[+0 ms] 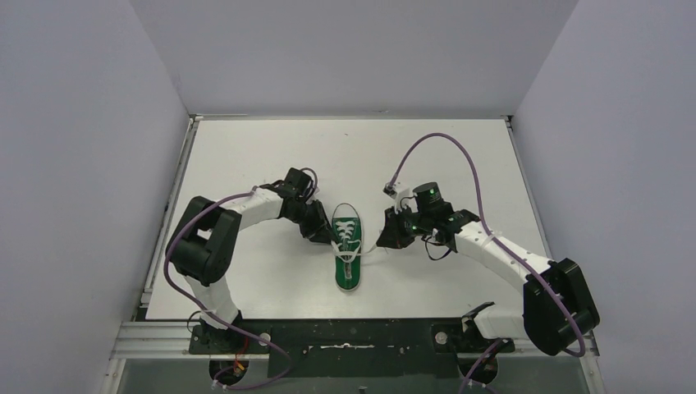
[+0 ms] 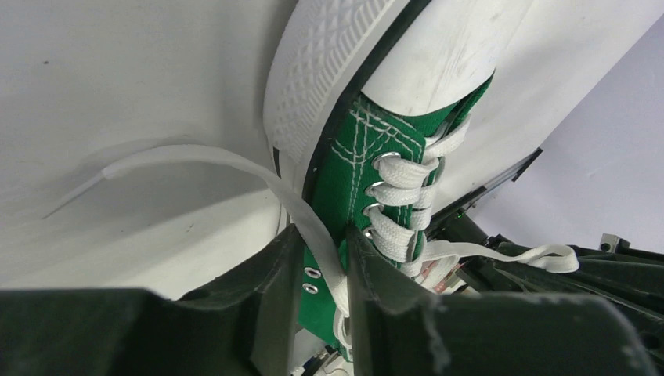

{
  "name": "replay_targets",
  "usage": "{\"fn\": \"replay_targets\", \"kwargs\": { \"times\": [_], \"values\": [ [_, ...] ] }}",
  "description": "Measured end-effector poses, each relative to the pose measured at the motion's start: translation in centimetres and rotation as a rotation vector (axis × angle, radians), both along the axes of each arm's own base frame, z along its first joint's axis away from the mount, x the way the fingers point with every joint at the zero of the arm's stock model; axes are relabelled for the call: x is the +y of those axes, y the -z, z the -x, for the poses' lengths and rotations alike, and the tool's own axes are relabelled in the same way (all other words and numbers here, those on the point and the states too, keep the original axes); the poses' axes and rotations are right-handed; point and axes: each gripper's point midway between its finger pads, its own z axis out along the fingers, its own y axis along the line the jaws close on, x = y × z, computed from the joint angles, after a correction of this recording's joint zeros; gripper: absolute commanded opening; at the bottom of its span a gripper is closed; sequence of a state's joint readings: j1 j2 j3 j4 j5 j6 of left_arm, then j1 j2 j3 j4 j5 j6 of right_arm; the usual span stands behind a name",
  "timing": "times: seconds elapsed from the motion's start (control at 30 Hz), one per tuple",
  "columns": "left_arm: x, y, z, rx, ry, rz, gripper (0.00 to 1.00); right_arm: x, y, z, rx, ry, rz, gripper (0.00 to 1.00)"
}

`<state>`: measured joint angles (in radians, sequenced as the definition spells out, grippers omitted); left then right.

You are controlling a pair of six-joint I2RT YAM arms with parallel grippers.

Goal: Tie the shoes

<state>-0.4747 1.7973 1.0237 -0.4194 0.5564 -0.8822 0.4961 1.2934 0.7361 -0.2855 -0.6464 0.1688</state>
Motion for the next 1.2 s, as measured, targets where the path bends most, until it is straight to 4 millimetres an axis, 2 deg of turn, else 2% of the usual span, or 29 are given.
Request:
{"fn": "replay_targets", "kwargs": {
  "times": [0.07,0.2,0.33,0.47,0.53,0.6,0.67,0.77,0.9,1.2],
  "values": [
    [0.2,0.1,-0.1,-0.002,-0.002,-0.006,0.00,0.0,-0.1,0.0,-0.001,0.001,0.000,0.00],
    [1.2,-0.3,-0.3,-0.026,-0.007,-0.037,0.00,-0.4,-0.7,0.3,-0.006,0.015,0.003,0.00],
    [2.6,-2.0,-0.4,-0.069,-0.012,-0.072,0.00,-1.2,-2.0,0.7,-0.008,0.060,0.019,0.00],
    [3.3,-4.2,-0.4,-0.133,0.005,-0.078,0.00,-2.1,-3.8,-0.1,-0.028,0.140,0.026,0.00],
    [3.4,-4.5,-0.3,-0.141,0.012,-0.077,0.00,-2.0,-4.8,-0.7,-0.039,0.156,0.014,0.00],
    [3.3,-4.4,-0.2,-0.134,0.015,-0.072,0.00,-1.5,-6.0,-1.3,-0.045,0.158,-0.013,0.00],
    [3.0,-4.0,-0.2,-0.118,0.014,-0.061,0.04,-0.7,-6.8,-1.9,-0.046,0.144,-0.045,0.00],
    [2.7,-3.5,0.1,-0.082,0.019,-0.047,0.08,0.5,-6.8,-2.6,-0.017,0.118,-0.075,0.00],
    [2.4,-3.7,0.0,-0.084,0.025,-0.039,0.09,1.2,-6.1,-2.2,0.035,0.089,-0.084,0.00],
    [1.4,-4.6,0.0,-0.101,0.058,-0.003,0.18,2.7,-6.5,-0.9,0.042,0.020,-0.113,0.00]
  ]
}}
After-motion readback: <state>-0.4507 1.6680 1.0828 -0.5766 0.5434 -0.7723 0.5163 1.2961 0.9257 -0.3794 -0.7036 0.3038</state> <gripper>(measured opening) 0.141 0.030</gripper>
